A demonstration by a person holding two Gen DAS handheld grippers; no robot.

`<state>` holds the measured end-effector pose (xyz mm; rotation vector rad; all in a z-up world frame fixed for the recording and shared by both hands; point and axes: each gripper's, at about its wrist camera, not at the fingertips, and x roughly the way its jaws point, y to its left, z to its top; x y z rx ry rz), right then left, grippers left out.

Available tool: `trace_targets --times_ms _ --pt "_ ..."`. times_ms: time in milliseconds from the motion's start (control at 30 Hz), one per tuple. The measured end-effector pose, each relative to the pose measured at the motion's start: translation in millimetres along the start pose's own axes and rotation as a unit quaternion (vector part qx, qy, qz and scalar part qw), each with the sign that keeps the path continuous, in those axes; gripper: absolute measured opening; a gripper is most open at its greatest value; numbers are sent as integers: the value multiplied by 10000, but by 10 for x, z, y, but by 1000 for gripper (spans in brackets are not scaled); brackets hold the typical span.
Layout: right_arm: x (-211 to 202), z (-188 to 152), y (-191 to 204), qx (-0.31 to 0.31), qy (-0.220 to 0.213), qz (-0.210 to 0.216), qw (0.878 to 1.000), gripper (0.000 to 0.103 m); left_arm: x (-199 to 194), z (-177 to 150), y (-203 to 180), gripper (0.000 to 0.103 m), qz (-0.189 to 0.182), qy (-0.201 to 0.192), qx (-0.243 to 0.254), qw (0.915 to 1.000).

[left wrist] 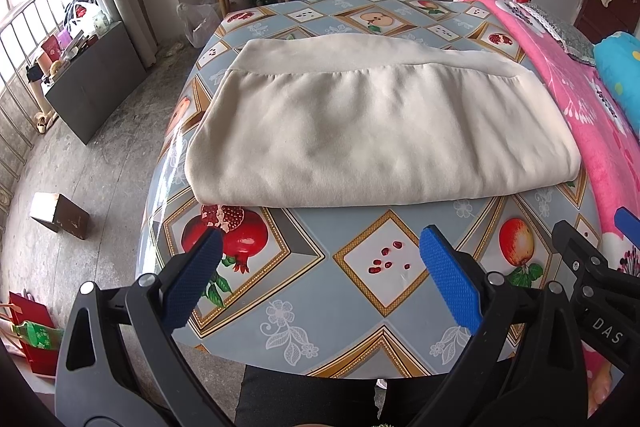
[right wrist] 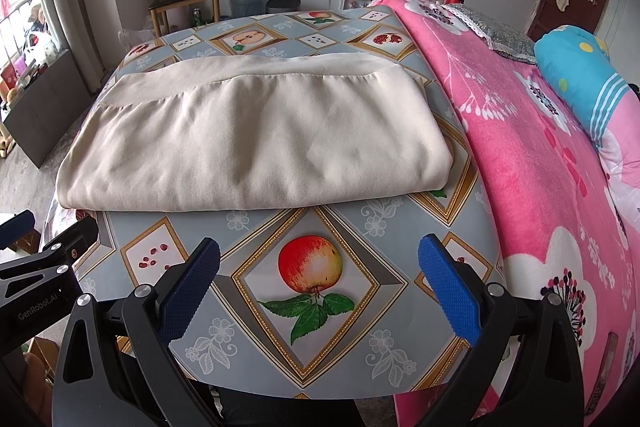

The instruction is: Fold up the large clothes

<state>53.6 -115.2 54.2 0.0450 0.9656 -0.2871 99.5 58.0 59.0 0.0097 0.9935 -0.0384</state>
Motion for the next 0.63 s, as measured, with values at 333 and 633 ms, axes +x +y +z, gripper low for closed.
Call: trace_targets --times_ms 333,633 --pt "3 -3 8 2 -2 -1 10000 97 4 4 2 95 -7 3 -6 10000" --pt "4 -3 9 -2 -3 -9 10000 97 23 -10 -2 95 1 15 -20 10000"
